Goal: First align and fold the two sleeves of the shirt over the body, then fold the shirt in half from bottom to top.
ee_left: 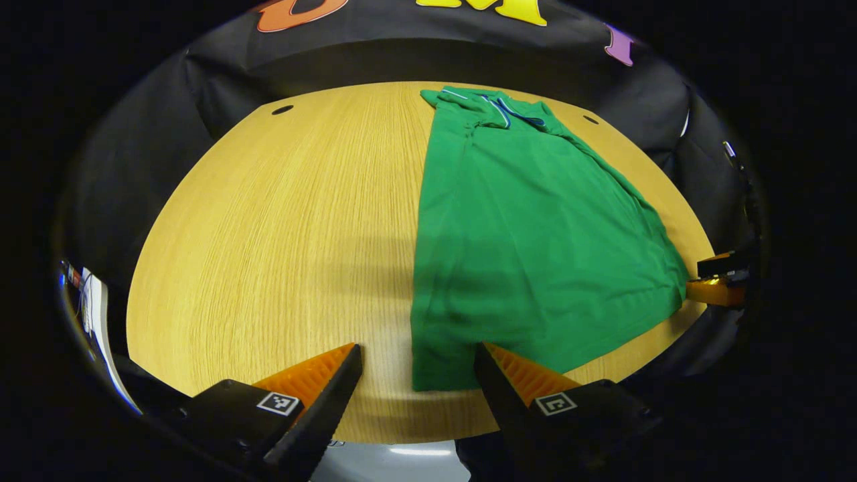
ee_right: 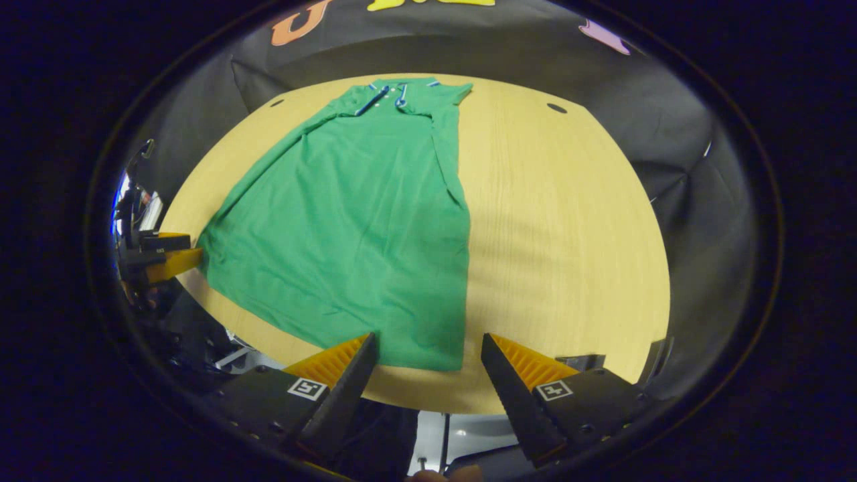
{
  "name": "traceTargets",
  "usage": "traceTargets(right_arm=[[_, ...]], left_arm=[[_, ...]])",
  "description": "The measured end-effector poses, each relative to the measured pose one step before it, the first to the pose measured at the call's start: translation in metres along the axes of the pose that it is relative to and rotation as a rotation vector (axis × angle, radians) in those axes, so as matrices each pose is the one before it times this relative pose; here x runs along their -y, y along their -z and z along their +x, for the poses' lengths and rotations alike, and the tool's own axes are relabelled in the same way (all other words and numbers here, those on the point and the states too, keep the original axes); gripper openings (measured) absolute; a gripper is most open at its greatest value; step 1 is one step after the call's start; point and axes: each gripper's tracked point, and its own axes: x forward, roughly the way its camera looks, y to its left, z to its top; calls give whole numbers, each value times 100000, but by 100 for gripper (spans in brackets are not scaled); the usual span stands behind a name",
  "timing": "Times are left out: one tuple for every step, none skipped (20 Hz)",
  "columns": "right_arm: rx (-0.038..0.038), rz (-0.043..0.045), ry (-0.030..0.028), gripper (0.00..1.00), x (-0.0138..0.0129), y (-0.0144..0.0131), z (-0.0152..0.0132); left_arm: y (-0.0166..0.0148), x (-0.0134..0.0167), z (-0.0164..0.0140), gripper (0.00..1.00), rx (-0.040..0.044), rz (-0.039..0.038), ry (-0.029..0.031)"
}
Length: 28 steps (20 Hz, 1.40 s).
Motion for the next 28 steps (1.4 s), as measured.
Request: traceTargets(right_arm=[[-1018,801,356,95,64,-6,303],[-882,810,355,98,45,108,286],[-980,739,359,97,111,7,345],[-1407,584,71,98,76,213,326],[-1837,1553,-1335,98,-149,155,179],[848,835,-59,94,5,-381,-52],[-1244,108,129,96,134,21,75],[-289,160,110,96,92,-113,67],[-1142,-32,-17,95,47,89,75],[-906,-70,-491,91,-110,32,7],[-721,7,-773,77,-207,-138,-198],[-364,-477,-740,63,-310,-39,96],[281,-552,-1168,48,-323,-184,98],[-296,365,-1732,32,-427,43,-20],[-219,1140,-779,22,-236,21,-36],[-183,821,161,12,-30,8,-4],[410,400,-1465,7,-224,-161,197],[-944,436,-198,1,20,139,-3],[247,-80,-298,0,156,-123,-56],[-432,-444,-2,0,-93,199,-100],[25,-636,373,0,67,-34,-104],[648,-1010,1052,0,156,-190,-147],[1403,-699,-13,0,-22,-451,-362],[1436,24,-390,0,-41,-375,-345],[1119,231,-127,0,106,-387,-393],[1063,251,-228,0,119,-356,-472],[1400,-233,145,0,230,-570,-556],[1201,-749,778,0,445,-438,-476]], left_arm=[[-96,-22,65,100,-188,-627,-272],[-57,-88,88,100,58,-94,-224],[191,-106,33,100,-480,223,-221],[-76,40,-10,100,-547,141,-135],[12,19,106,100,-397,-296,-141],[16,22,36,100,-868,-642,-276],[64,-2,-81,100,-1114,-653,-403],[45,-32,-38,100,-1007,-303,-320],[-21,-42,-30,100,-987,-360,-274],[-26,44,-68,100,-587,-536,-294],[34,161,96,100,-349,-1090,-178],[69,241,-40,100,-95,-481,-76],[66,461,65,100,-278,249,87],[107,628,-28,93,-1084,981,960],[39,714,43,82,-957,1921,1621],[47,678,-59,56,-657,1681,1856],[-39,210,-48,35,-356,739,448],[-113,38,-213,11,-600,-116,578],[65,59,279,9,-877,-969,1246],[27,172,-77,7,-1385,-1926,2699],[202,389,-28,6,-2377,-2839,3692],[180,363,-218,7,-2722,-2526,3198],[-53,-82,-415,6,-983,-1435,1704],[-241,108,-532,6,-54,-1824,2286],[-334,263,-510,6,-92,-1784,2660],[-446,276,-531,6,10,-1291,2014],[-487,192,-520,6,614,-843,1603],[-613,193,-573,6,917,-675,1200]])
